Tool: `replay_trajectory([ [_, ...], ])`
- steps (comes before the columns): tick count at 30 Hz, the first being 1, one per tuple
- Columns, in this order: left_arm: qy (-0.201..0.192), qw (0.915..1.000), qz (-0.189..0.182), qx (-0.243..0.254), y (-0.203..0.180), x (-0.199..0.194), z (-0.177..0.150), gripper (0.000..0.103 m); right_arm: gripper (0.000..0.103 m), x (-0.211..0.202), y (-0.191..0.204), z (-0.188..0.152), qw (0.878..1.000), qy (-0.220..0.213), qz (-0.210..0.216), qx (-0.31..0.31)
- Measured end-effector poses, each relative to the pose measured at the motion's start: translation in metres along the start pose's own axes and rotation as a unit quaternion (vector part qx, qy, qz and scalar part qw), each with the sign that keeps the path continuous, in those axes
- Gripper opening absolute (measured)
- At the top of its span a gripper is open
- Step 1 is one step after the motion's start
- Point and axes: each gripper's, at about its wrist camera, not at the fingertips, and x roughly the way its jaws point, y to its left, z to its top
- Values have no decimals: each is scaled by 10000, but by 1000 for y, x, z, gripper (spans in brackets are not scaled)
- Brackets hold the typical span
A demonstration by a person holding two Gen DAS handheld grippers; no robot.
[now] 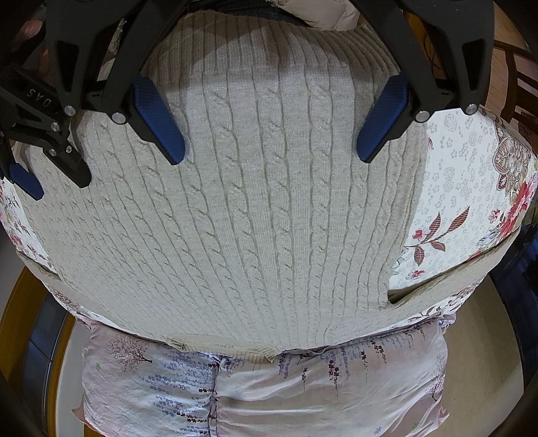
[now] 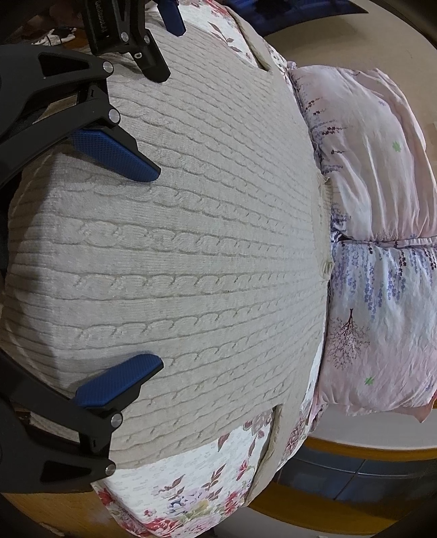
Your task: Fold small clothes
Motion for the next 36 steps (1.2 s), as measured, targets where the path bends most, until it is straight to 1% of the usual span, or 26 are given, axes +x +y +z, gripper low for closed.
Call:
replay_trajectory([
  [4, 19, 10000, -2, 14, 0, 0, 0, 101, 102, 2, -2, 0, 9999, -69, 85, -58],
  [6, 25, 10000, -14, 33, 0, 0, 0, 101, 102, 3, -4, -1, 9996, -167, 204, -114],
  [8, 42, 10000, -44, 71, 1, -1, 3, 101, 102, 5, -10, 2, 9994, -139, 312, -113],
  [11, 23, 9999, -116, 73, 3, 2, 15, 101, 102, 5, -40, 21, 9975, -71, 539, 445],
  [13, -48, 9999, -143, 20, 9, 1, 22, 101, 102, 6, -77, 40, 9915, -55, 695, 1100],
  [14, -118, 9998, -152, -6, 12, 0, 29, 101, 101, 7, -94, 47, 9872, -62, 757, 1401],
  [15, -182, 9997, -148, -15, 14, -1, 35, 101, 99, 9, -120, 57, 9800, -78, 811, 1814],
  [17, -303, 9995, -127, 7, 18, -2, 50, 101, 84, 15, -159, 70, 9671, -66, 840, 2402],
  [18, -327, 9994, -129, 21, 19, -1, 57, 101, 81, 21, -181, 76, 9597, -17, 777, 2700],
  [20, -318, 9993, -167, 48, 22, 2, 72, 101, 69, 34, -214, 84, 9464, 65, 680, 3158],
  [21, -306, 9992, -245, 44, 24, 5, 81, 101, 66, 44, -234, 89, 9365, 129, 652, 3443],
  [22, -312, 9989, -355, 16, 26, 7, 89, 101, 60, 51, -247, 91, 9294, 170, 616, 3634],
  [24, -420, 9968, -677, -97, 32, 8, 100, 101, 55, 63, -276, 95, 9150, 216, 475, 4000],
  [26, -566, 9937, -936, -237, 37, 10, 111, 101, 51, 75, -295, 97, 9032, 262, 409, 4266],
  [27, -620, 9932, -951, -266, 38, 12, 116, 101, 50, 80, -301, 97, 8972, 299, 404, 4387],
  [28, -667, 9934, -892, -255, 37, 13, 121, 101, 48, 86, -306, 98, 8925, 338, 395, 4481],
  [29, -720, 9948, -698, -174, 36, 17, 129, 101, 47, 90, -311, 98, 8884, 375, 397, 4558],
  [30, -727, 9956, -584, -101, 34, 20, 135, 101, 45, 97, -315, 98, 8828, 420, 376, 4664],
  [31, -709, 9962, -510, -33, 32, 23, 140, 101, 43, 100, -319, 99, 8797, 447, 373, 4719],
  [32, -678, 9966, -472, 10, 31, 27, 142, 101, 42, 104, -320, 100, 8772, 461, 357, 4766],
  [34, -592, 9973, -421, 85, 29, 35, 149, 101, 36, 110, -326, 100, 8717, 429, 288, 4872],
  [36, -493, 9979, -377, 160, 28, 44, 155, 101, 33, 112, -334, 101, 8694, 331, 192, 4926],
])
